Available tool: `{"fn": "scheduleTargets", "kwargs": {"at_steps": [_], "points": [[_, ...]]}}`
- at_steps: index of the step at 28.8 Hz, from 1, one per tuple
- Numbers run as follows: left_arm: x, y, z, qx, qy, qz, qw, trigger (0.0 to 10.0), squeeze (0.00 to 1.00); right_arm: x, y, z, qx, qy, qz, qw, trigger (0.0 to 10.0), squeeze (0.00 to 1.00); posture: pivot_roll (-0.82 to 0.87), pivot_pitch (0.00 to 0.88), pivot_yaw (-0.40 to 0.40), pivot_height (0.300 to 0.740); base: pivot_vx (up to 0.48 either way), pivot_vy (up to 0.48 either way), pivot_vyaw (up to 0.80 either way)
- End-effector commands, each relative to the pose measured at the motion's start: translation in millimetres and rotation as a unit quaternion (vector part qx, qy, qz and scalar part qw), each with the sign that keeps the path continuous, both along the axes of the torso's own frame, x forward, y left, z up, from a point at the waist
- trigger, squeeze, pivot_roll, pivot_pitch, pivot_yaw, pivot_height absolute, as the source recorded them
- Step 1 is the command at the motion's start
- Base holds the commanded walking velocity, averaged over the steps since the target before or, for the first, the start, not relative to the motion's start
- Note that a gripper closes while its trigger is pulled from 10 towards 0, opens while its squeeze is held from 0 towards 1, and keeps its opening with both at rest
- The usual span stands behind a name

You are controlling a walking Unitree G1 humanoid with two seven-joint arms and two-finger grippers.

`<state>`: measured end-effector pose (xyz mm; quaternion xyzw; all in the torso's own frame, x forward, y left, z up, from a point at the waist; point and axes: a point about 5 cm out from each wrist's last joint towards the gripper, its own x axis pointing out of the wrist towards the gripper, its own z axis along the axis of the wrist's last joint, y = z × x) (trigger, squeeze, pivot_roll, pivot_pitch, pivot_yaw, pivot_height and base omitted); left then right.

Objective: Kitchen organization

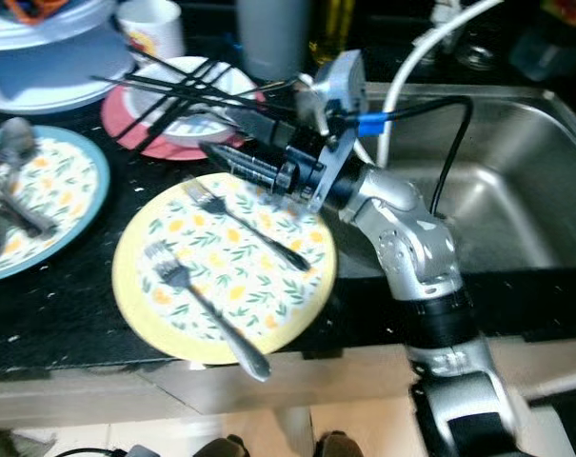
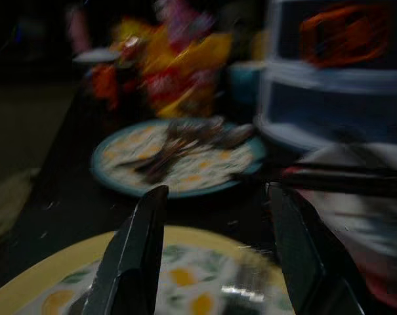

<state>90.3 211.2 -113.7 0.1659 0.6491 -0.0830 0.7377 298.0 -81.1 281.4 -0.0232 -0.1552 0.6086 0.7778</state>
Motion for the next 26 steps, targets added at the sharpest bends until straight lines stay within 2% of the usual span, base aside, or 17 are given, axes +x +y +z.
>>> {"fn": "scheduleTargets", "kwargs": {"at_steps": [1, 3, 5, 8, 10, 12, 15, 23, 26], "points": [[-10.2, -4.7, -3, -0.006, 0.018, -0.002, 1.000, 10.0, 0.00, -11.1, 1.6, -8, -0.037, -0.003, 0.036, 0.999, 10.0, 0.00, 0.11, 0.106, -0.073, 0.740, 0.000, 0.000, 0.00], [-10.0, -4.8, -3, -0.007, 0.019, -0.003, 1.000, 10.0, 0.00, -20.1, -6.0, -13, -0.059, -0.003, 0.058, 0.997, 10.0, 0.00, 0.11, 0.105, -0.073, 0.740, 0.000, 0.000, 0.00], [-10.0, -4.8, -3, -0.007, 0.019, -0.003, 1.000, 10.0, 0.00, -20.1, -6.0, -13, -0.059, -0.003, 0.058, 0.997, 10.0, 0.00, 0.11, 0.105, -0.073, 0.740, 0.000, 0.000, 0.00], [-8.3, -4.9, -2, -0.007, 0.018, -0.007, 1.000, 10.0, 0.00, -19.1, -24.6, -26, -0.126, 0.004, 0.011, 0.992, 10.0, 0.00, 0.10, 0.094, -0.074, 0.740, 0.000, 0.000, 0.00], [-8.1, -4.9, -2, -0.007, 0.018, -0.007, 1.000, 10.0, 0.00, -19.5, -26.2, -27, -0.132, 0.006, 0.007, 0.991, 10.0, 0.00, 0.10, 0.094, -0.074, 0.740, 0.000, 0.000, 0.00], [-7.2, -5.3, -2, -0.007, 0.017, -0.010, 1.000, 10.0, 0.00, -21.1, -33.4, -34, -0.179, 0.016, -0.015, 0.984, 10.0, 0.00, 0.09, 0.087, -0.073, 0.740, 0.000, 0.000, 0.00], [-6.4, -5.7, -2, -0.007, 0.016, -0.011, 1.000, 10.0, 0.00, -22.0, -39.8, -43, -0.222, 0.032, -0.039, 0.974, 10.0, 0.00, 0.08, 0.085, -0.071, 0.740, 0.000, 0.000, 0.00], [-5.6, -5.9, -2, -0.008, 0.016, -0.015, 1.000, 10.0, 0.00, -13.4, -37.2, -47, -0.203, 0.063, -0.094, 0.973, 10.0, 0.00, 0.08, 0.086, -0.070, 0.740, 0.000, 0.000, 0.00], [-6.0, -5.9, -2, -0.009, 0.016, -0.014, 1.000, 10.0, 0.00, -7.0, -33.5, -44, -0.182, 0.073, -0.115, 0.974, 10.0, 0.00, 0.08, 0.087, -0.071, 0.740, 0.000, 0.000, 0.00]]}}
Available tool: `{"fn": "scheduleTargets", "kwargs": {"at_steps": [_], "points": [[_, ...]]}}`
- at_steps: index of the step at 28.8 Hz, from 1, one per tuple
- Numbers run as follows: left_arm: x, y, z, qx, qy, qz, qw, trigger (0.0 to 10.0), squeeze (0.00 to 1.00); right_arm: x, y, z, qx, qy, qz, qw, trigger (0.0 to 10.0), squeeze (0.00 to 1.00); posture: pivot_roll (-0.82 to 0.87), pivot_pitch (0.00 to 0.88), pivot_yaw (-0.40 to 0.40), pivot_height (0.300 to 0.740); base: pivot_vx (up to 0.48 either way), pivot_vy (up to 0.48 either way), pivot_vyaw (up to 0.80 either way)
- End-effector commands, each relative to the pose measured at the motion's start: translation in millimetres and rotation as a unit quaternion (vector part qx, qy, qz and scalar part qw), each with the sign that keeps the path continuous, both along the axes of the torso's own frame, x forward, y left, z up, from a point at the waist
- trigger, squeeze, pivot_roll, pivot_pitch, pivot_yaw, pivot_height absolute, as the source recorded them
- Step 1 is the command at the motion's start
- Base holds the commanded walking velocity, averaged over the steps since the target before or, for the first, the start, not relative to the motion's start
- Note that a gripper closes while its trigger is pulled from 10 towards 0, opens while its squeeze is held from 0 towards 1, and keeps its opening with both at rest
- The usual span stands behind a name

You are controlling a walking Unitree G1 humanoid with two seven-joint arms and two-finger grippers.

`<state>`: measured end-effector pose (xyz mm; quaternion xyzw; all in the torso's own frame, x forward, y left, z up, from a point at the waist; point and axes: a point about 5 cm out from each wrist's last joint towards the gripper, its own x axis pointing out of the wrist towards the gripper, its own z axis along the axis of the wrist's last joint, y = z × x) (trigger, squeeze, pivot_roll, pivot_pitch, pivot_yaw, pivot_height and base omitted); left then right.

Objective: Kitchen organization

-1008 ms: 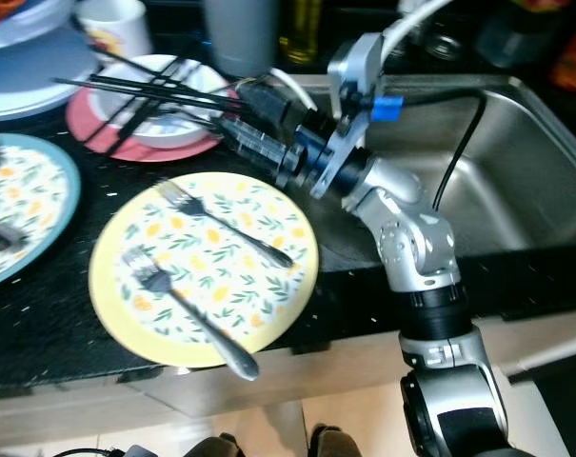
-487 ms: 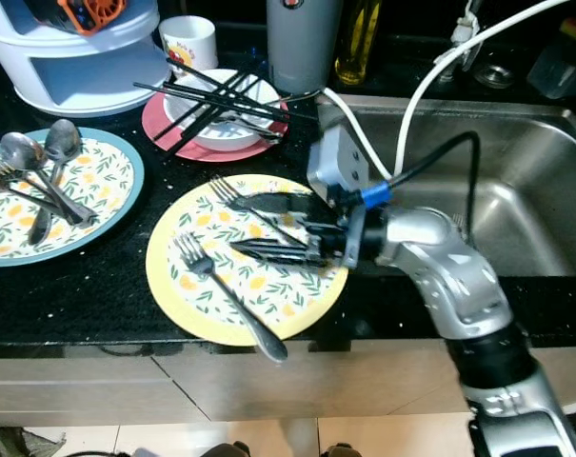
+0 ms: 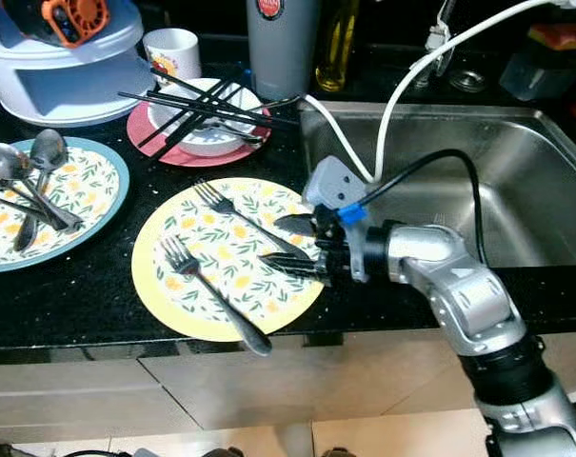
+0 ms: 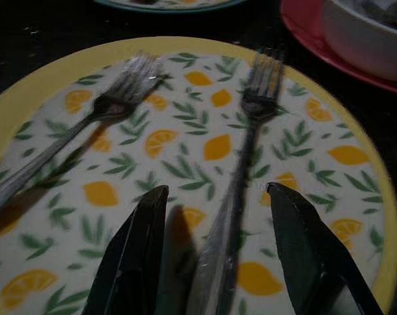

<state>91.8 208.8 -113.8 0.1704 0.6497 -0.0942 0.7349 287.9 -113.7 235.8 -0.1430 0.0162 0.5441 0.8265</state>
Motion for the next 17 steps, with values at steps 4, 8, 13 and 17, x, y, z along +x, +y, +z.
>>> {"fn": "scheduleTargets", "kwargs": {"at_steps": [4, 8, 13, 17], "points": [[-8.2, -3.4, -2, -0.005, 0.014, -0.003, 1.000, 10.0, 0.00, 6.3, 1.5, 1, 0.004, 0.014, -0.031, 0.999, 10.0, 0.00, 0.08, 0.089, -0.070, 0.740, 0.000, 0.000, 0.00], [-9.3, -3.4, -2, -0.005, 0.015, -0.004, 1.000, 10.0, 0.00, 11.2, 4.2, -8, 0.001, 0.069, -0.065, 0.995, 10.0, 0.00, 0.07, 0.091, -0.070, 0.740, 0.000, 0.000, 0.00], [-9.6, -3.6, -3, -0.005, 0.016, -0.005, 1.000, 10.0, 0.00, 9.2, 8.6, -19, -0.009, 0.120, -0.067, 0.990, 10.0, 0.00, 0.07, 0.095, -0.074, 0.740, 0.000, 0.000, 0.00], [-9.9, -3.1, -3, -0.006, 0.016, -0.005, 1.000, 10.0, 0.00, 4.9, 13.2, -24, -0.016, 0.139, -0.061, 0.988, 10.0, 0.00, 0.07, 0.097, -0.076, 0.740, 0.000, 0.000, 0.00]]}}
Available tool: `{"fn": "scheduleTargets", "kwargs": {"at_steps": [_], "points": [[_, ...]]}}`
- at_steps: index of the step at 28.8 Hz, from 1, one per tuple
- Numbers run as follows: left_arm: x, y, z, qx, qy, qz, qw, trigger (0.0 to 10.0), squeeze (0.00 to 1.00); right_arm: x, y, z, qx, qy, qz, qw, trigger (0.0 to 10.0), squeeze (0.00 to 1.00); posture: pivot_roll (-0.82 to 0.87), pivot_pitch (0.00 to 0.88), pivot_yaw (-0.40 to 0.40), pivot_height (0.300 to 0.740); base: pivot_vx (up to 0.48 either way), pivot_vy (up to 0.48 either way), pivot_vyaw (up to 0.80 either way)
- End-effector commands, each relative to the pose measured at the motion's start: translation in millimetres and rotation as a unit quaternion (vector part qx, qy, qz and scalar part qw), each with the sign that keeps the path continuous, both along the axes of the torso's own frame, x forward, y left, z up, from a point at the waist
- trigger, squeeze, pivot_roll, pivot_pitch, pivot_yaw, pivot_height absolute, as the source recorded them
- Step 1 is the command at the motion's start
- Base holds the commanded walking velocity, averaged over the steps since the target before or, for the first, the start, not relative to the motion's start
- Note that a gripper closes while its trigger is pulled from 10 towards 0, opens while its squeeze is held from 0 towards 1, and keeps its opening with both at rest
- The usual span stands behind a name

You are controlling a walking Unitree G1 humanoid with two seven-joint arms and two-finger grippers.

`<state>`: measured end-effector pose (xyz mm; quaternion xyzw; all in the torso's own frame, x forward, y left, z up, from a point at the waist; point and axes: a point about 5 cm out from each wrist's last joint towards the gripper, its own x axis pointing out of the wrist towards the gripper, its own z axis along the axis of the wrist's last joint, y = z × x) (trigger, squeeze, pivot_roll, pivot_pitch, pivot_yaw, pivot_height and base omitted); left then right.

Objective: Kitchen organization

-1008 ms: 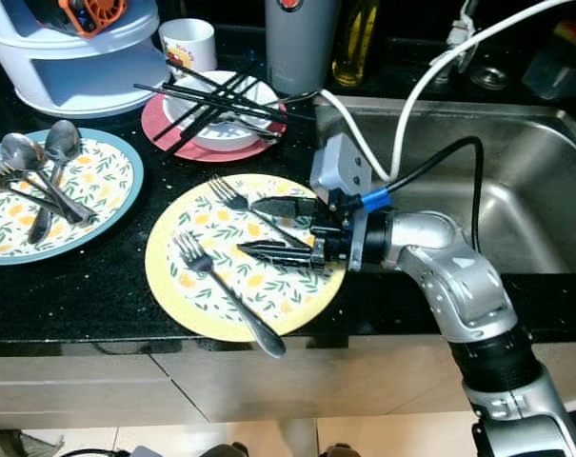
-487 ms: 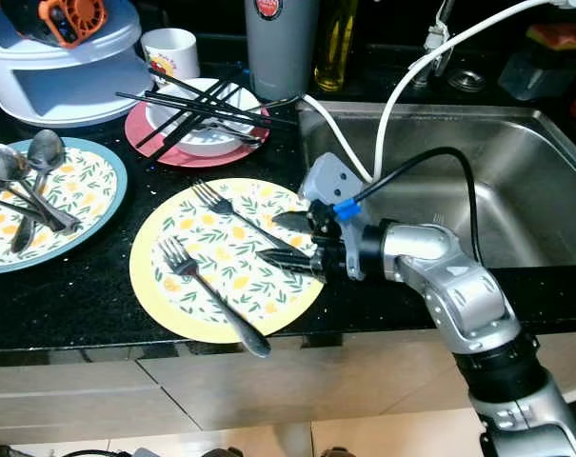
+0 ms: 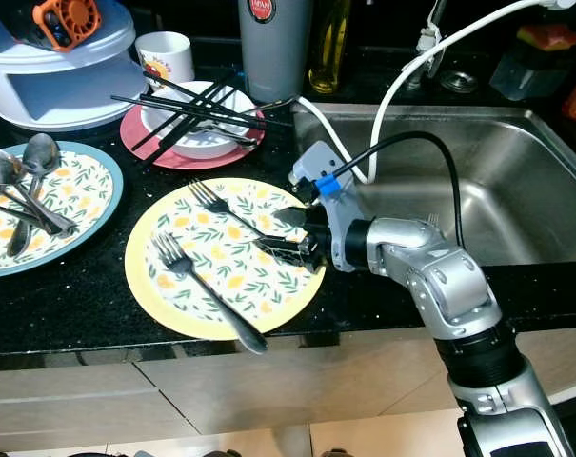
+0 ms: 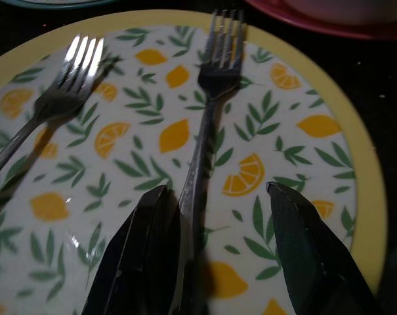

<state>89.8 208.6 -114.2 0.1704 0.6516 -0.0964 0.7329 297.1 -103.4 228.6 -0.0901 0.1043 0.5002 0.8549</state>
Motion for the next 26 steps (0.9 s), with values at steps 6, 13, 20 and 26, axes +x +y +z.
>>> {"fn": "scheduleTargets", "kwargs": {"at_steps": [6, 13, 20, 26], "points": [[-8.9, -1.9, -2, -0.005, 0.015, -0.004, 1.000, 10.0, 0.00, -6.9, 6.6, -19, -0.032, 0.050, 0.008, 0.998, 8.5, 0.00, 0.06, 0.098, -0.078, 0.740, 0.000, 0.000, 0.00], [-8.5, -3.4, -2, -0.006, 0.014, -0.004, 1.000, 10.0, 0.00, -9.4, 4.2, -29, -0.087, 0.050, 0.006, 0.995, 1.6, 0.00, 0.07, 0.100, -0.079, 0.740, 0.000, 0.000, 0.00], [-10.1, 1.2, -2, -0.003, 0.015, -0.004, 1.000, 10.0, 0.00, -0.2, 8.0, -17, -0.075, 0.014, -0.015, 0.997, 10.0, 0.00, 0.07, 0.098, -0.079, 0.740, 0.000, 0.000, 0.00], [-10.8, 2.0, -2, -0.003, 0.015, -0.003, 1.000, 10.0, 0.00, 2.4, 6.5, -34, -0.142, 0.022, -0.031, 0.989, 3.7, 0.00, 0.07, 0.099, -0.082, 0.740, 0.000, 0.000, 0.00]]}}
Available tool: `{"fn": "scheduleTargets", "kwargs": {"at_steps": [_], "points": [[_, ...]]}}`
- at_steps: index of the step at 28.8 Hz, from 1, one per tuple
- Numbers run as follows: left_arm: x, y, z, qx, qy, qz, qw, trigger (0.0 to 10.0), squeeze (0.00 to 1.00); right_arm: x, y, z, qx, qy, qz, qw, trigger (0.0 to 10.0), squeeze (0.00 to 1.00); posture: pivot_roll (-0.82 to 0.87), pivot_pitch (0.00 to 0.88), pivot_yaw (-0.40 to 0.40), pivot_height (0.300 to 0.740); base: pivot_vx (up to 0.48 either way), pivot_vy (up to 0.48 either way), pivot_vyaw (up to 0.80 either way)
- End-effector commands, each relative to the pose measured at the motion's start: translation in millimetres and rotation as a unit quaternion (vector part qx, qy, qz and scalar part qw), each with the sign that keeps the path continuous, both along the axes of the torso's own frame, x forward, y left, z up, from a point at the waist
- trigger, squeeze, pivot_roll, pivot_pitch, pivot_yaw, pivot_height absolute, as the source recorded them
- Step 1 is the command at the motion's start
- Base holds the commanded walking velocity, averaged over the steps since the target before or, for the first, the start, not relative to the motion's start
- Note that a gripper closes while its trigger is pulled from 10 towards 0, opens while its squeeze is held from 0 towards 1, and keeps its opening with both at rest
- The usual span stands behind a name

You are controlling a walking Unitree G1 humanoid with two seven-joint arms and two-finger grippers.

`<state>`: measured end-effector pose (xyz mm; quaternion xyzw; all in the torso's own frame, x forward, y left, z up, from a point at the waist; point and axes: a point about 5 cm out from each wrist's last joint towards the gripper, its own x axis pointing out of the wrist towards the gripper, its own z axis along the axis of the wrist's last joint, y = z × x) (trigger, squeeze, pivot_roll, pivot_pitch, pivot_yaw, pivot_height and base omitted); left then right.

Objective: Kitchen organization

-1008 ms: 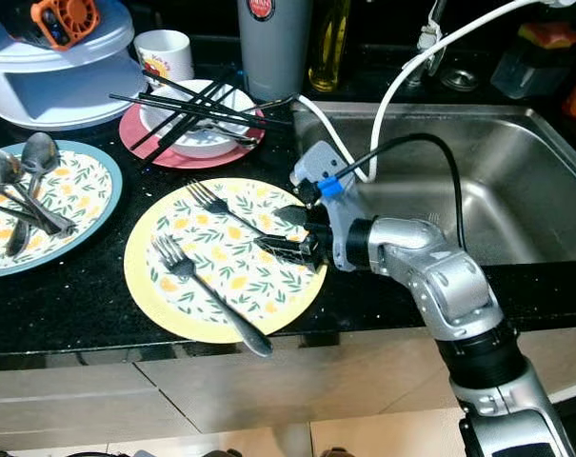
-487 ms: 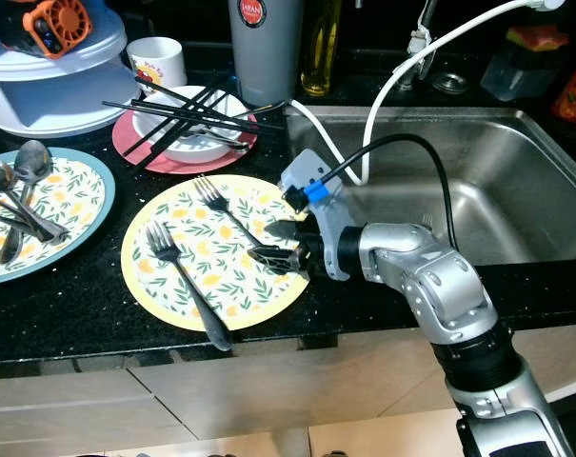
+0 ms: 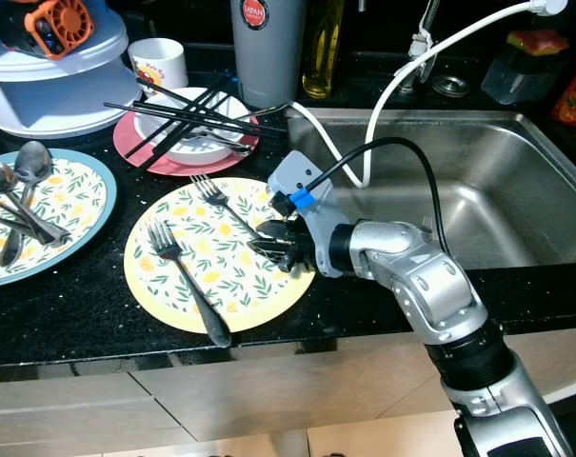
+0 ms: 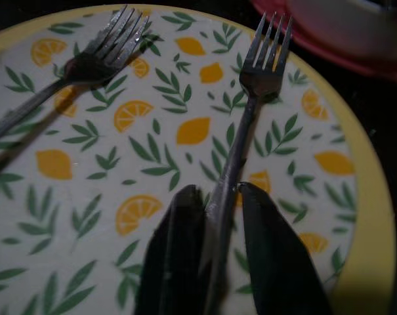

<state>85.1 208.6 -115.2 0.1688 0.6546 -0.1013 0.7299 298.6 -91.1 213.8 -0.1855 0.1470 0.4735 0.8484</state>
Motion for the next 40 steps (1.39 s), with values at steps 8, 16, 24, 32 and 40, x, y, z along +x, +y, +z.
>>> {"fn": "scheduleTargets", "kwargs": {"at_steps": [8, 16, 24, 32, 40], "points": [[-2.5, -4.2, -1, -0.004, 0.008, -0.002, 1.000, 10.0, 0.00, 2.8, -8.1, -19, -0.028, 0.032, -0.024, 0.999, 0.0, 0.00, 0.07, 0.094, -0.087, 0.740, 0.000, 0.000, 0.00], [-2.7, -4.2, -1, -0.004, 0.007, -0.003, 1.000, 10.0, 0.00, 3.9, -5.5, 2, 0.042, -0.004, 0.003, 0.999, 0.0, 0.00, 0.07, 0.085, -0.090, 0.740, 0.000, 0.000, 0.00], [-4.9, -2.4, -1, -0.001, 0.007, -0.004, 1.000, 10.0, 0.00, 9.6, 6.4, 29, 0.158, -0.016, 0.002, 0.987, 10.0, 1.00, 0.07, 0.085, -0.088, 0.740, 0.000, 0.000, 0.00], [-5.0, -3.9, -2, -0.002, 0.008, -0.004, 1.000, 10.0, 0.00, 17.2, 20.7, 19, 0.137, -0.028, -0.011, 0.990, 10.0, 0.00, 0.07, 0.089, -0.083, 0.740, 0.000, 0.000, 0.00], [-6.1, -1.7, -1, 0.000, 0.009, -0.003, 1.000, 10.0, 0.00, 17.9, 32.6, 4, 0.098, -0.013, -0.022, 0.995, 10.0, 0.00, 0.08, 0.099, -0.082, 0.740, 0.000, 0.000, 0.00]]}}
